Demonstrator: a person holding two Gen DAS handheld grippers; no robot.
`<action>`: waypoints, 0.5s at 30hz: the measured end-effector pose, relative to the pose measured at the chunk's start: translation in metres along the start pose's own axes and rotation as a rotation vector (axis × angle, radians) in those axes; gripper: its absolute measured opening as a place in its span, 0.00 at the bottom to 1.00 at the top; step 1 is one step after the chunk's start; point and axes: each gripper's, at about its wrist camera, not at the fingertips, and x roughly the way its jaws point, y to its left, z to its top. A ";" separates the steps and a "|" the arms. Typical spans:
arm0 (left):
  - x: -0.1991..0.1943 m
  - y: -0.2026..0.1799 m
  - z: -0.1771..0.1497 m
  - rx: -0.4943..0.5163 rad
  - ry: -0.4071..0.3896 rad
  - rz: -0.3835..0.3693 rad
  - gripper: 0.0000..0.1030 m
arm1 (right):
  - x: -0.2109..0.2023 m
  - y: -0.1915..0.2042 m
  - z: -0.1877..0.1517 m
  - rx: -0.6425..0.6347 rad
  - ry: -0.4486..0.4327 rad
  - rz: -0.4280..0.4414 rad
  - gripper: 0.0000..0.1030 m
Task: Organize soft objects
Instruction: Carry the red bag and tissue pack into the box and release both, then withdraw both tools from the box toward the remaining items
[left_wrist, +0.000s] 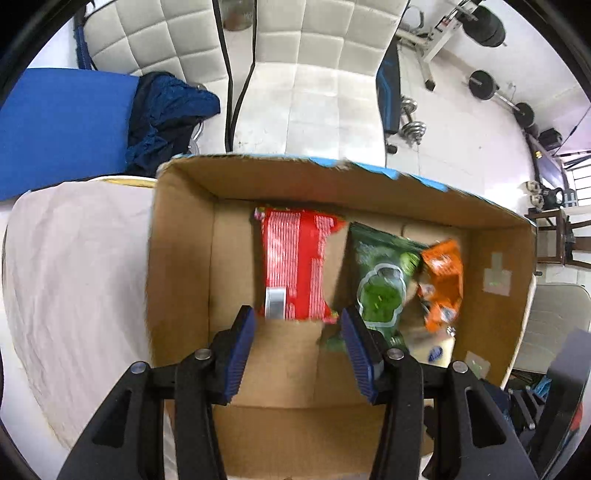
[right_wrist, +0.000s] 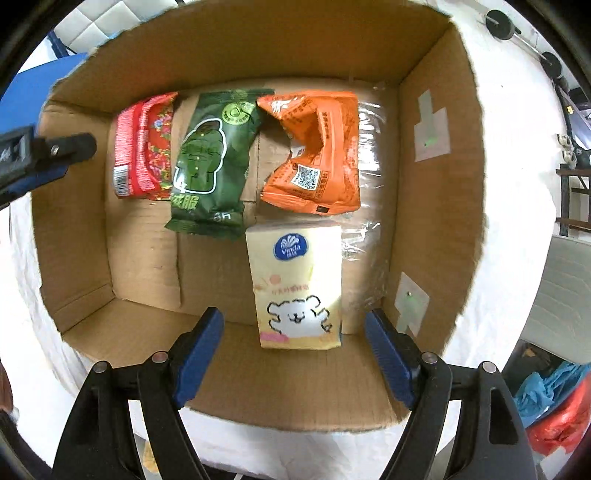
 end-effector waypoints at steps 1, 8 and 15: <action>-0.006 0.000 -0.008 0.003 -0.019 0.005 0.45 | -0.003 0.001 -0.007 0.001 -0.015 0.002 0.79; -0.043 0.000 -0.069 0.027 -0.145 0.056 0.45 | -0.033 0.002 -0.036 -0.006 -0.136 0.003 0.79; -0.077 -0.003 -0.112 0.039 -0.255 0.071 0.75 | -0.062 0.015 -0.075 -0.011 -0.265 -0.010 0.84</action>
